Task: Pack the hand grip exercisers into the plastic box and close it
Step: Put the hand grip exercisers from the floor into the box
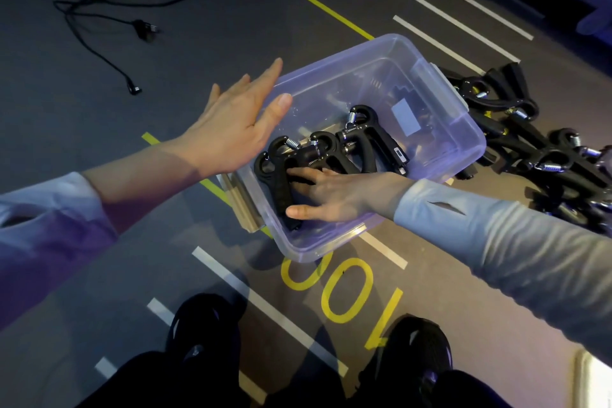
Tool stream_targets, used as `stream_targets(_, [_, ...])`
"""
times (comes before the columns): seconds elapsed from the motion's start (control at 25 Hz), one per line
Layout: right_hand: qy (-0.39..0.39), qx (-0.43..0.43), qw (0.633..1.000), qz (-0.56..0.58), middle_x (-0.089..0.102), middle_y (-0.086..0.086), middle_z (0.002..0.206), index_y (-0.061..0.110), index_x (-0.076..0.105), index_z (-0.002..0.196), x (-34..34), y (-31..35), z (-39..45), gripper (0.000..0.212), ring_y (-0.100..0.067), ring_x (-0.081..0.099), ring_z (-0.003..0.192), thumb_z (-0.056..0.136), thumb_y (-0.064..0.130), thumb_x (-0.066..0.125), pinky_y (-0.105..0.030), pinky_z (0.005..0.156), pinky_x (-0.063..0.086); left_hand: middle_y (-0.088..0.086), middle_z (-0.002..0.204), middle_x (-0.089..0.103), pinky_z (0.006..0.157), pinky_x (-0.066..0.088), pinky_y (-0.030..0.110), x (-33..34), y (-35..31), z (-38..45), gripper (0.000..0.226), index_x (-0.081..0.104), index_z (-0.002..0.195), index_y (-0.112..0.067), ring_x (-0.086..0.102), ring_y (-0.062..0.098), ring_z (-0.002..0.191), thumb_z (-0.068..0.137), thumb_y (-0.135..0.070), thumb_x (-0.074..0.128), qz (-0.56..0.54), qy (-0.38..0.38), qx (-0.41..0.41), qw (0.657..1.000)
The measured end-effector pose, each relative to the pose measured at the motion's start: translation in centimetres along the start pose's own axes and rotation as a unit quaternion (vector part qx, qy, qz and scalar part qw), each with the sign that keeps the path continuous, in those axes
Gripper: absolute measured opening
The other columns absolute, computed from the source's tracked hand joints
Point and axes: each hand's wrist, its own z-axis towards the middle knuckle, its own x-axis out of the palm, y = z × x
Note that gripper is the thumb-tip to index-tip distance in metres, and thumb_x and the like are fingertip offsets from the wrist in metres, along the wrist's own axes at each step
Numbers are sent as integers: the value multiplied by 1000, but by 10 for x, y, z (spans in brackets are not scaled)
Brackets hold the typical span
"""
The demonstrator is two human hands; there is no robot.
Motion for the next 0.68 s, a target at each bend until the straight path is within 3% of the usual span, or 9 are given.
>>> stream_targets(0.16, [69, -3, 998, -7, -13, 11, 158, 13, 16, 150, 2, 6, 5, 72, -22, -12, 146, 95, 58, 15, -37, 118, -4, 2, 154, 19, 112, 4, 54, 2, -1, -1, 71, 5, 148, -22, 12, 27, 142, 86, -56, 13, 7, 5, 6, 1000])
stream_targets(0.32, [70, 28, 996, 47, -10, 9, 158, 16, 17, 150, -3, 11, 12, 68, -21, -9, 146, 96, 57, 17, -36, 117, -1, 1, 155, 17, 113, 4, 53, 4, -2, -1, 72, 5, 148, -22, 11, 27, 143, 85, -57, 13, 9, 11, 5, 1000])
stream_targets(0.44, [-17, 23, 969, 244, 15, 6, 158, 28, 19, 150, -6, 8, 5, 66, -16, 13, 145, 93, 62, 20, -34, 119, 8, 1, 155, 16, 112, 2, 52, 3, -3, -2, 70, 4, 148, -22, 9, 27, 143, 88, -57, 13, 21, 8, 7, 1000])
stream_targets(0.52, [-68, -6, 934, 351, 8, 11, 158, 28, 10, 151, -9, 7, -4, 68, -6, 3, 145, 93, 63, 16, -33, 120, 0, 1, 156, 11, 112, 0, 52, 4, -5, -3, 69, 3, 148, -24, 5, 26, 143, 89, -60, 12, 42, 11, 13, 999])
stream_targets(0.6, [-129, -12, 936, 328, -5, 13, 157, 27, 2, 151, -14, 4, -12, 64, -3, -9, 144, 95, 57, 13, -31, 118, -9, 0, 157, 6, 112, -3, 52, 5, -8, -3, 71, 2, 148, -26, 0, 24, 143, 88, -63, 11, 65, 11, 20, 998])
stream_targets(0.68, [-225, -8, 928, 297, -9, 11, 158, 26, 1, 151, -18, 3, -21, 62, -6, -10, 144, 97, 53, 15, -36, 120, -4, 1, 157, 1, 111, -5, 52, 6, -14, -3, 72, 3, 148, -26, -4, 25, 143, 86, -63, 11, 87, 6, 33, 996])
